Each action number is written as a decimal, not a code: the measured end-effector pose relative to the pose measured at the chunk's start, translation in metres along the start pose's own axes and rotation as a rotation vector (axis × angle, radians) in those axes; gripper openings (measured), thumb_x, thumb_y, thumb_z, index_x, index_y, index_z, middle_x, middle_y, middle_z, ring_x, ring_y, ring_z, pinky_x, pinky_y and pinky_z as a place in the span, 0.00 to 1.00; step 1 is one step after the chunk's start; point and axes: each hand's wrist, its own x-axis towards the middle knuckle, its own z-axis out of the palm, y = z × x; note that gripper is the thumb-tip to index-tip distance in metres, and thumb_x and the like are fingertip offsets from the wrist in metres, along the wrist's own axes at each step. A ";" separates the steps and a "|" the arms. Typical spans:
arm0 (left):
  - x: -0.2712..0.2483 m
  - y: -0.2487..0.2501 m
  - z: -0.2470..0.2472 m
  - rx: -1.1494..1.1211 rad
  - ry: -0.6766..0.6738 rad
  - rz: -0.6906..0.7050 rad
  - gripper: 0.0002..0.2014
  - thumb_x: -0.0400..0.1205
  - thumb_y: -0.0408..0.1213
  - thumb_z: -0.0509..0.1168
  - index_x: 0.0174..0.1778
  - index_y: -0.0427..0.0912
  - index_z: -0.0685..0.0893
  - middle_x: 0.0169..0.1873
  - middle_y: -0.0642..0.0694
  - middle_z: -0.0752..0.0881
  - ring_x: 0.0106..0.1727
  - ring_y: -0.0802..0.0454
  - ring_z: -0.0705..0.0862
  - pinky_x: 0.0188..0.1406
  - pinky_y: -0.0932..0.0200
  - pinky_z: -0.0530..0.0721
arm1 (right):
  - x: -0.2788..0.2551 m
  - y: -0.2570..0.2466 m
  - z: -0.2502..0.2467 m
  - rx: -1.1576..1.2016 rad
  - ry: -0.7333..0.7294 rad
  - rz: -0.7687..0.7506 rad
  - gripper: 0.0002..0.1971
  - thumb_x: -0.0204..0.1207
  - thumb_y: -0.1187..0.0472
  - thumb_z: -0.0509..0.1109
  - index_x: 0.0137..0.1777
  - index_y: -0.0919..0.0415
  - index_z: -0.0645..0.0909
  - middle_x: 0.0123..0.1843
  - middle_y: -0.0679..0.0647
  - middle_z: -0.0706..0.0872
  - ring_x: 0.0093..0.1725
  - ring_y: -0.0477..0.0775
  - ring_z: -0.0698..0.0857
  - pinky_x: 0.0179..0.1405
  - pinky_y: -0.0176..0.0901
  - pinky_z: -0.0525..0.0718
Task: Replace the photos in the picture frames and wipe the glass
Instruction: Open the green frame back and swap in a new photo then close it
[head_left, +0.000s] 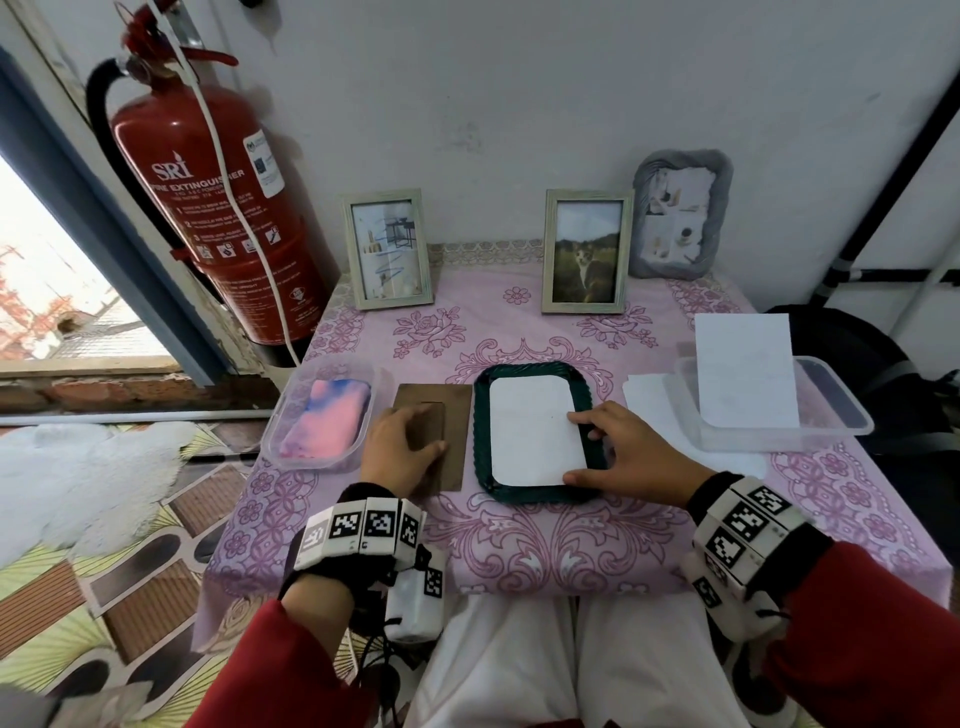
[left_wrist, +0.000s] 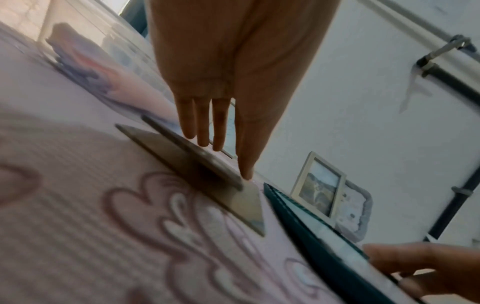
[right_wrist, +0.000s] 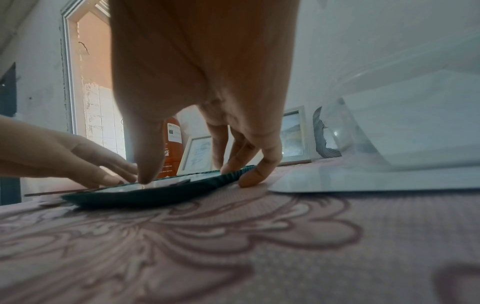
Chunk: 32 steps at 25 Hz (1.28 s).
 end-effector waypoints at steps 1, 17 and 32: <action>0.000 -0.002 0.000 0.039 -0.010 -0.025 0.29 0.74 0.38 0.73 0.70 0.37 0.74 0.65 0.37 0.76 0.67 0.40 0.76 0.71 0.50 0.72 | 0.000 -0.001 0.000 -0.002 0.000 0.002 0.39 0.66 0.52 0.79 0.76 0.58 0.67 0.63 0.52 0.72 0.62 0.49 0.74 0.57 0.33 0.71; -0.007 0.007 0.012 0.040 0.141 -0.164 0.28 0.69 0.48 0.76 0.59 0.36 0.79 0.62 0.43 0.74 0.63 0.44 0.75 0.69 0.47 0.70 | 0.001 0.002 -0.001 0.025 -0.009 -0.002 0.36 0.66 0.56 0.79 0.74 0.58 0.69 0.63 0.55 0.72 0.60 0.47 0.74 0.52 0.29 0.70; 0.011 0.038 -0.024 -0.402 0.383 -0.084 0.15 0.77 0.29 0.67 0.60 0.39 0.83 0.43 0.46 0.86 0.45 0.51 0.83 0.52 0.59 0.80 | 0.001 0.001 -0.001 0.012 -0.007 -0.012 0.36 0.66 0.55 0.80 0.74 0.60 0.70 0.62 0.52 0.71 0.59 0.46 0.72 0.60 0.30 0.70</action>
